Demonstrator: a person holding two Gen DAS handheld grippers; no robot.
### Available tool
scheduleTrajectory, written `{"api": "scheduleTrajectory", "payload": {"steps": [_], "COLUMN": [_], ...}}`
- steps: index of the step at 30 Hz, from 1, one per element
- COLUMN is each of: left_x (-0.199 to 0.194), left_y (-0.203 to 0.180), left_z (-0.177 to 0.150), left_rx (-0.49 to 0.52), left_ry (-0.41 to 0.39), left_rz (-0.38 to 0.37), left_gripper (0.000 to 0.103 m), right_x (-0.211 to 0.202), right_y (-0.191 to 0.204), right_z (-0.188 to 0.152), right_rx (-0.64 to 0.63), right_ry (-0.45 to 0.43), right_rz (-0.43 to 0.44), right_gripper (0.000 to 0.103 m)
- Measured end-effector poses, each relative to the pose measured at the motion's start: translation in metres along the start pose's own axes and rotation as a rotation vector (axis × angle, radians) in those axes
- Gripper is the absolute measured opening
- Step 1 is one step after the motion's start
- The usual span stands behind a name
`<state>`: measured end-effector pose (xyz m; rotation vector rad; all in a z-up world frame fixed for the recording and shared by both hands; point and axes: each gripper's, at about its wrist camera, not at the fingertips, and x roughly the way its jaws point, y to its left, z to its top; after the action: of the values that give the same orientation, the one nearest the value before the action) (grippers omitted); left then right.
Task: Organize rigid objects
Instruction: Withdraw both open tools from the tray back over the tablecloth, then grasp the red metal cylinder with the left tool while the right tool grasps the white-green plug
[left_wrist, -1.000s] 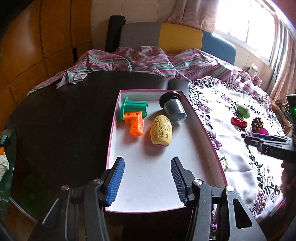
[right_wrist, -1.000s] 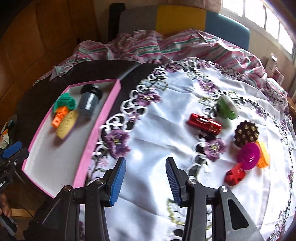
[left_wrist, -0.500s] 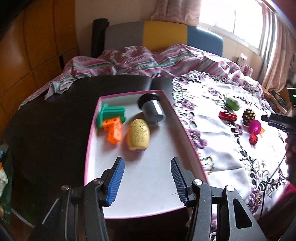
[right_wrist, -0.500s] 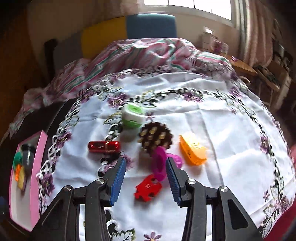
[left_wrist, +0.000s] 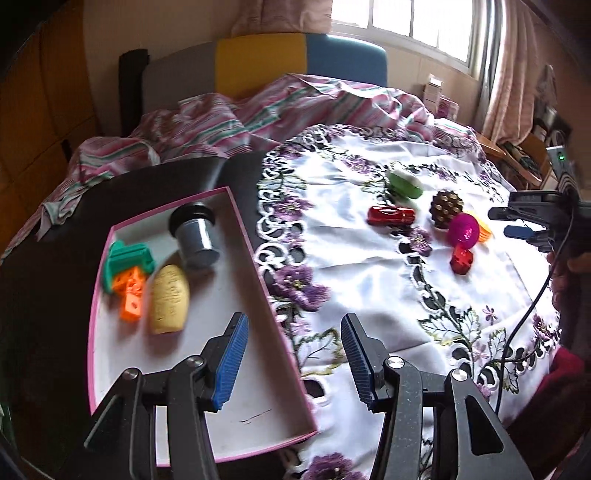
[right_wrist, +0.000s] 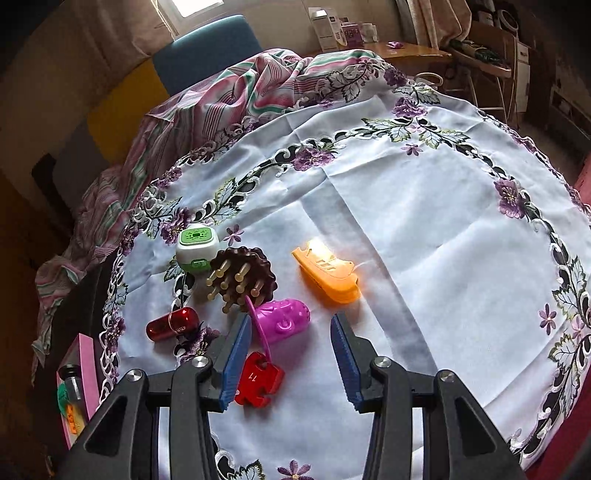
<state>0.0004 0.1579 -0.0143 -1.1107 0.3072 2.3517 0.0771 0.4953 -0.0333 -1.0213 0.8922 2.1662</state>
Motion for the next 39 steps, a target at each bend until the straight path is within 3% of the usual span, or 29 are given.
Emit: {"api": "scheduleTrajectory", "payload": {"steps": [9, 24, 34, 39], "left_x": [0.011, 0.026, 0.049, 0.07], "left_y": [-0.022, -0.044, -0.054, -0.062], "left_z": [0.002, 0.012, 0.034, 0.06], "left_rx": [0.039, 0.059, 0.04, 0.05], "left_ry": [0.026, 0.037, 0.061, 0.08], "left_rz": [-0.027, -0.087, -0.131, -0.148], "left_gripper": [0.053, 0.053, 0.053, 0.055], "right_x": [0.004, -0.009, -0.011, -0.007], "right_y": [-0.009, -0.046, -0.054, -0.053], "right_z": [0.002, 0.009, 0.01, 0.008], "right_rx": [0.062, 0.247, 0.294, 0.289], "right_ry": [0.028, -0.031, -0.043, -0.025], "right_rz": [0.026, 0.013, 0.021, 0.029], "right_gripper": [0.045, 0.045, 0.045, 0.045]}}
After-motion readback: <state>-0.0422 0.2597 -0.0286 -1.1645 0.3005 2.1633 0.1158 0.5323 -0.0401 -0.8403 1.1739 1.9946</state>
